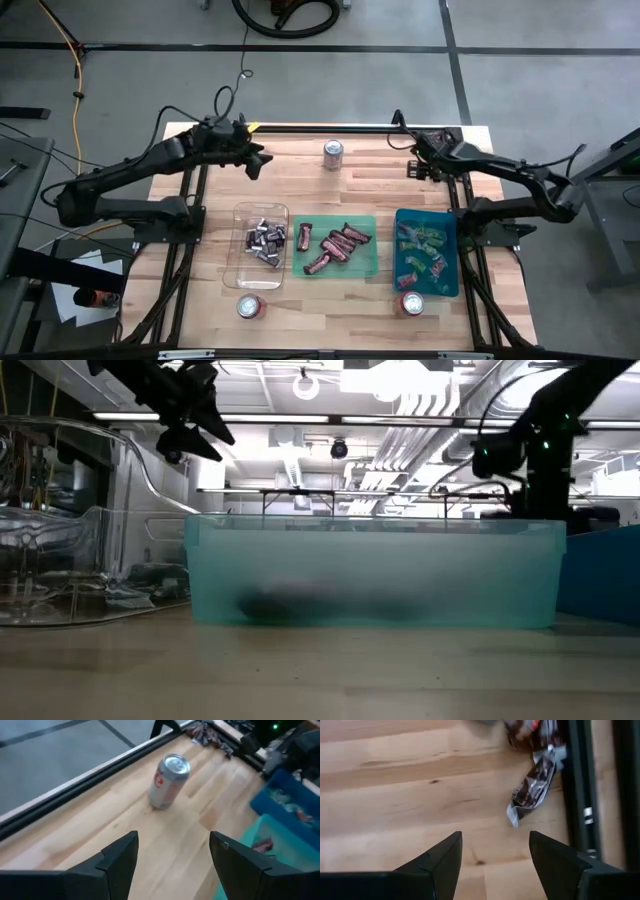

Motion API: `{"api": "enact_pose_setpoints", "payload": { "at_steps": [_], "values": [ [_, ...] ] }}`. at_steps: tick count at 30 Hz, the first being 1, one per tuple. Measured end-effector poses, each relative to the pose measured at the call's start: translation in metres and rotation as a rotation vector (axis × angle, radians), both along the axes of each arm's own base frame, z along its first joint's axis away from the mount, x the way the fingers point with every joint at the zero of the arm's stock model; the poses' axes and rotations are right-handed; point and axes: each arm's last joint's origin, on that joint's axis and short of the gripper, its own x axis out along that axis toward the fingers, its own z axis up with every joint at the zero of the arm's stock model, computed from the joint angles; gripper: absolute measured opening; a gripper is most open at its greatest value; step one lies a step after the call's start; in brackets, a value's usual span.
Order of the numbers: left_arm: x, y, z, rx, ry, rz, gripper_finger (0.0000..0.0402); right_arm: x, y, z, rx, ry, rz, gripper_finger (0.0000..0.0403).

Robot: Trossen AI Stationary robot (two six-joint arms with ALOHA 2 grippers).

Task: Organize candy in baskets
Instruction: Put the brown white chocolate bar into the transparent bin

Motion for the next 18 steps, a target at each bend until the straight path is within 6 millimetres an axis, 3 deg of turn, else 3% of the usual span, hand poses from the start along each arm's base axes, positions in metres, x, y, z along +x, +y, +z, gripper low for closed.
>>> {"api": "enact_pose_setpoints", "payload": {
  "at_steps": [4,9,18],
  "values": [
    [0.005,0.007,0.001,0.022,-0.031,0.028,0.0232,-0.008,-0.002,-0.019,-0.055,-0.036,-0.158,0.0226],
    [0.01,0.012,0.003,0.046,-0.077,0.037,0.0232,-0.017,-0.002,-0.027,-0.136,0.008,-0.343,0.0213],
    [0.016,0.015,0.0,0.039,-0.082,0.045,0.0232,-0.019,-0.013,-0.033,-0.161,-0.006,-0.414,0.0181]
  ]
}}
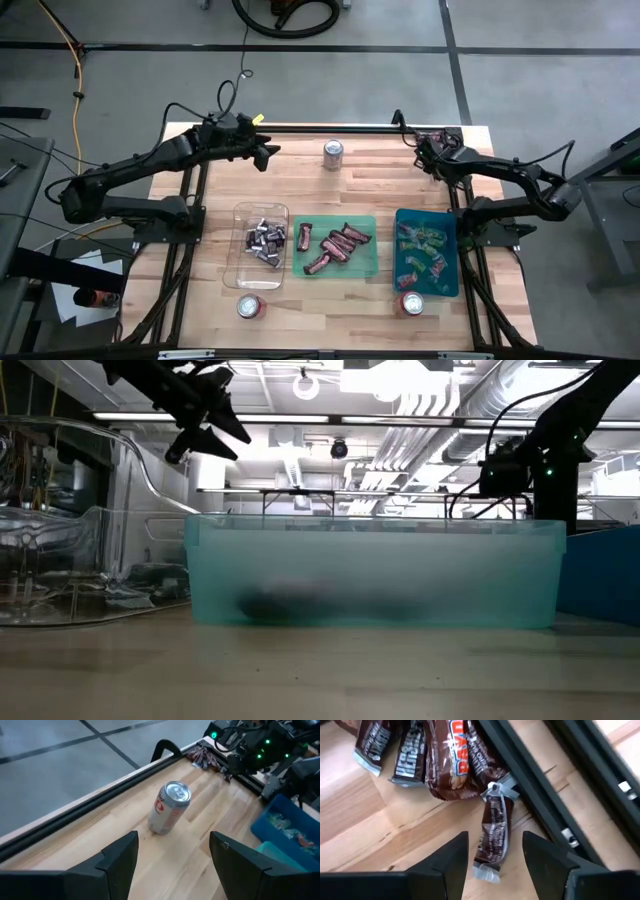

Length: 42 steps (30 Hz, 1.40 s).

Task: Organize candy in baskets
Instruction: Put the brown white chocolate bar into the transparent bin

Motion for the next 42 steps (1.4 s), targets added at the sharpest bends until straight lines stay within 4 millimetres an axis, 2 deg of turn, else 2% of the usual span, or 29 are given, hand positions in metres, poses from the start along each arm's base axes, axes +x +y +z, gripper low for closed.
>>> {"api": "enact_pose_setpoints", "payload": {
  "at_steps": [11,14,18,20,23,27,31,34,38,42],
  "values": [
    [0.002,0.001,-0.002,0.01,0.019,-0.006,0.0232,0.005,-0.007,-0.021,0.087,0.025,-0.022,0.017],
    [0.002,0.002,-0.002,0.019,0.025,0.011,0.0232,0.007,-0.008,-0.021,0.098,0.03,0.023,0.0129],
    [0.001,0.002,-0.002,0.033,0.033,0.039,0.0232,0.012,-0.001,-0.016,0.104,0.025,0.131,0.0031],
    [0.001,0.003,-0.002,0.036,0.035,0.045,0.0232,0.016,0.004,-0.011,0.085,0.006,0.196,0.0015],
    [0.001,0.003,-0.002,0.039,0.036,0.05,0.0232,0.026,0.011,0.002,-0.004,-0.047,0.318,0.0022],
    [0.001,0.003,-0.002,0.045,0.031,0.055,0.0232,0.053,0.025,0.025,-0.191,-0.173,0.637,0.0007],
    [0.003,0.004,0.003,0.063,-0.019,0.041,0.0232,0.085,0.042,0.057,-0.47,-0.407,1.002,0.0012],
    [0.007,0.004,0.01,0.076,-0.102,-0.003,0.0232,0.105,0.055,0.084,-0.723,-0.596,1.201,0.0012],
    [0.017,0.002,0.02,0.099,-0.241,-0.115,0.0232,0.116,0.069,0.112,-1.009,-0.761,1.279,0.0012],
    [0.03,-0.001,0.029,0.116,-0.397,-0.205,0.0232,0.12,0.075,0.124,-1.12,-0.858,1.267,0.0012]
  ]
}}
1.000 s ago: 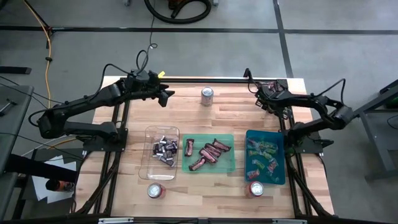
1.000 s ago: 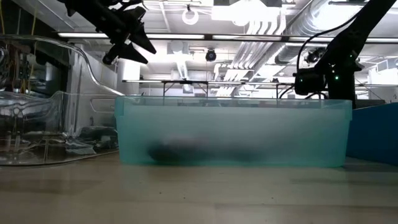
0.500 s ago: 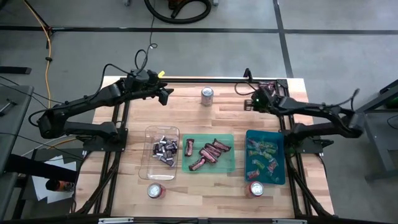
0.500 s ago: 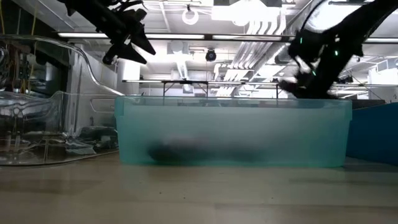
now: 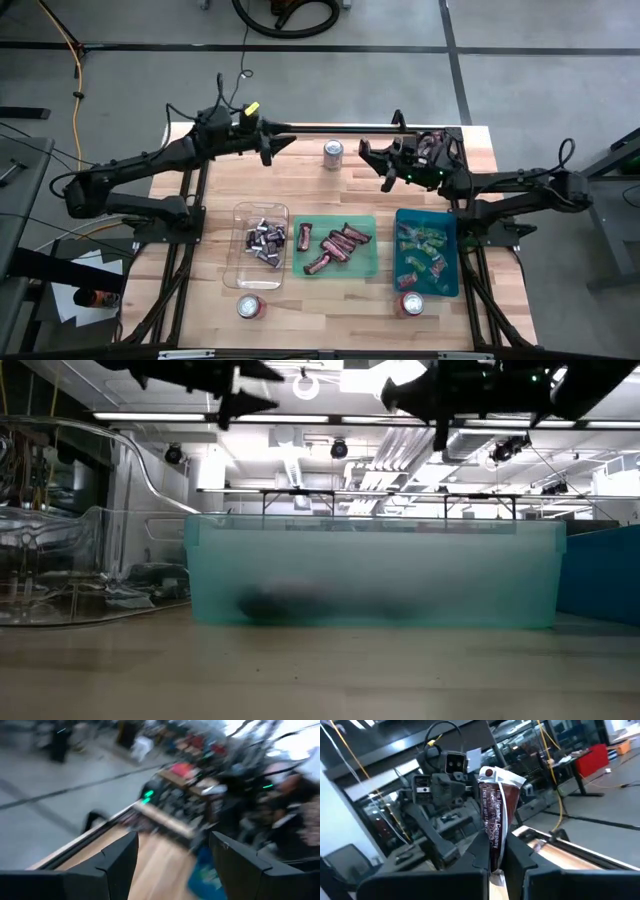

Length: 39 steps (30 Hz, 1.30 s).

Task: Organize candy in baskets
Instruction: Put the brown white chocolate bar into the transparent bin

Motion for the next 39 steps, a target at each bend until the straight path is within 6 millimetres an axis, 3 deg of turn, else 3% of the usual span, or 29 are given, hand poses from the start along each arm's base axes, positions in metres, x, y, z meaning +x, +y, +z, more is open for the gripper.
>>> {"api": "enact_pose_setpoints", "payload": {
  "at_steps": [6,15,24,30,34,39],
  "values": [
    [0.032,-0.011,0.0,0.083,-0.145,-0.148,0.0232,0.022,0.005,0.025,-0.096,0.034,0.101,0.0012],
    [0.062,-0.027,-0.021,0.253,-0.095,-0.247,0.0232,0.066,-0.003,0.046,-0.268,0.182,0.201,0.0012],
    [0.065,-0.032,-0.022,0.258,-0.09,-0.264,0.0232,0.094,-0.006,0.031,-0.261,0.268,0.315,0.0012],
    [0.065,-0.033,-0.023,0.277,-0.086,-0.268,0.0227,0.098,-0.007,0.028,-0.259,0.272,0.326,0.0012],
    [0.065,-0.033,-0.023,0.299,-0.073,-0.27,0.0189,0.096,-0.007,0.032,-0.264,0.261,0.322,0.0012],
    [0.065,-0.033,-0.024,0.333,-0.058,-0.275,0.0098,0.095,-0.007,0.033,-0.266,0.254,0.319,0.0012]
  ]
}}
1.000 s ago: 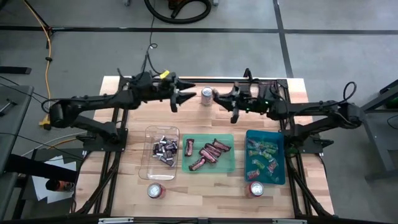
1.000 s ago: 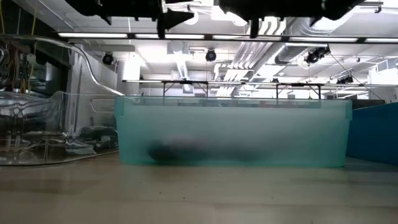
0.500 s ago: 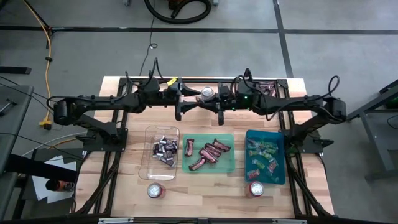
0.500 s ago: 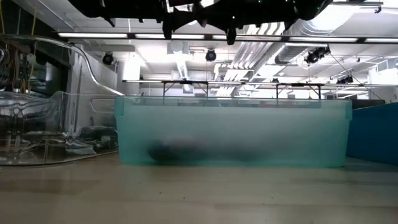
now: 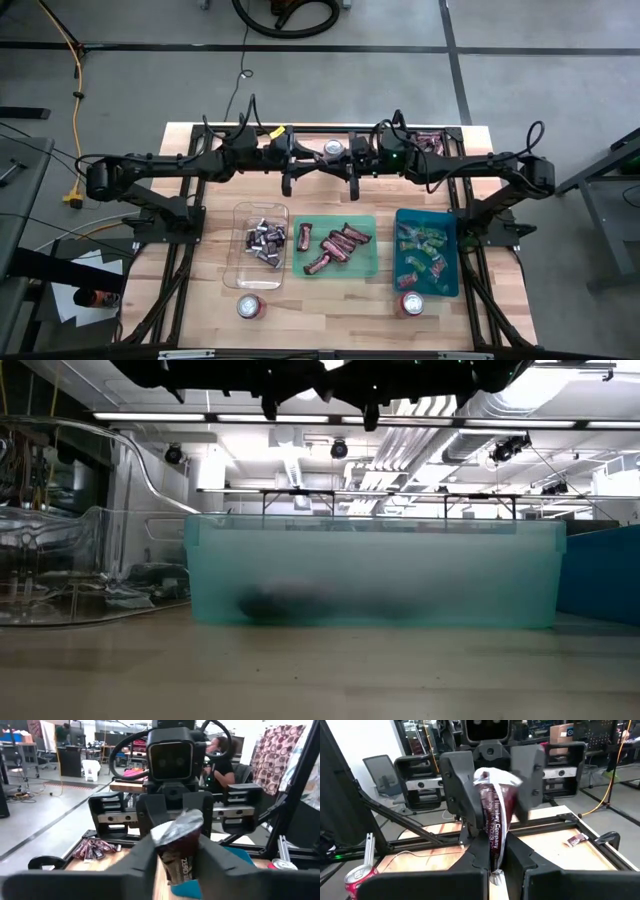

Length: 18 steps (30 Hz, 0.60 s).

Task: Organize candy in baskets
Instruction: Put the brown white chocolate bar into the transparent bin

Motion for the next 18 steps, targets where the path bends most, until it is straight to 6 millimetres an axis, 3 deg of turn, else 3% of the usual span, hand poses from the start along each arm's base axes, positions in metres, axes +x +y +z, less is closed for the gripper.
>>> {"api": "enact_pose_setpoints", "payload": {
  "at_steps": [3,5,12,18],
  "values": [
    [-0.001,0.001,0.0,0.011,0.001,-0.003,0.0031,0.0,0.0,-0.001,0.037,0.01,-0.006,0.0013],
    [-0.001,0.003,0.0,-0.002,0.004,0.003,0.0012,0.0,0.0,-0.002,0.09,0.022,-0.013,0.002],
    [-0.008,0.01,0.001,0.013,0.036,0.041,0.0006,-0.003,-0.002,-0.001,0.216,0.043,-0.052,0.0091],
    [-0.044,0.029,0.007,-0.009,0.179,0.189,0.0005,-0.031,-0.01,0.014,0.163,0.109,-0.146,0.0178]
  ]
}}
